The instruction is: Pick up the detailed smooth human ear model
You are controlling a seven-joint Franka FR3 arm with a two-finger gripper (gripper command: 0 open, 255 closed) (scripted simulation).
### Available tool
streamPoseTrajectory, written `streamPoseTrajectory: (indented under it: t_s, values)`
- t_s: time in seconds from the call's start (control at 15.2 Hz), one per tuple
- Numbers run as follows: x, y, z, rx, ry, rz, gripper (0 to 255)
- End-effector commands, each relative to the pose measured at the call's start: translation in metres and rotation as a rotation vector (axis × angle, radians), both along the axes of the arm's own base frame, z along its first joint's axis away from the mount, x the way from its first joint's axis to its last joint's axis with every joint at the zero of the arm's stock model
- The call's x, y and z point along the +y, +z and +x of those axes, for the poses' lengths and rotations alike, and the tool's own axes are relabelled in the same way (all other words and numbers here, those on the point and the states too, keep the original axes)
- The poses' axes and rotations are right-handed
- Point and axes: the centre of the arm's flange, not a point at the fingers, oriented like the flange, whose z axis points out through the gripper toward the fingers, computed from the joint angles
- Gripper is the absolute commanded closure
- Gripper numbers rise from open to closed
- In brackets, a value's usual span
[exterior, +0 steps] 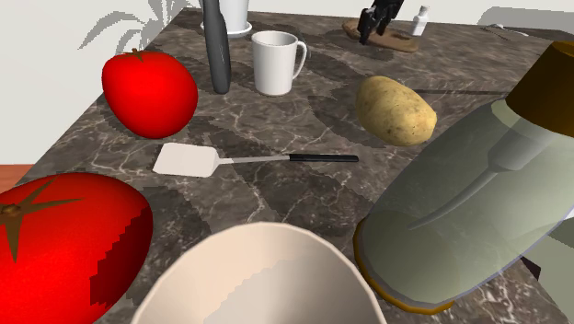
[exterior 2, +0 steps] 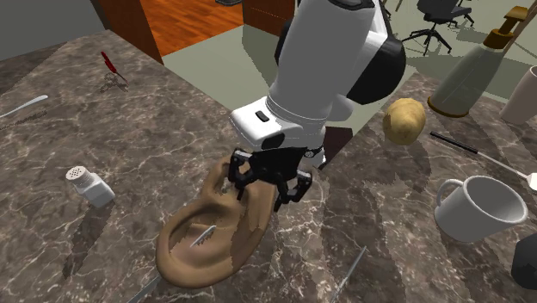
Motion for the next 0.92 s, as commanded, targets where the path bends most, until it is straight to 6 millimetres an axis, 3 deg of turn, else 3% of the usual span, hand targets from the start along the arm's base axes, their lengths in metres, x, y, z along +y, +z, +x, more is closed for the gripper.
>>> streamPoseTrajectory:
  t_s: [0.0,0.73,0.86]
  values:
    - [0.000,0.011,-0.001,0.000,0.000,0.000,255]
    - [0.000,0.069,-0.001,0.000,0.000,0.000,255]
    - [0.000,0.070,-0.001,0.000,0.000,0.000,255]
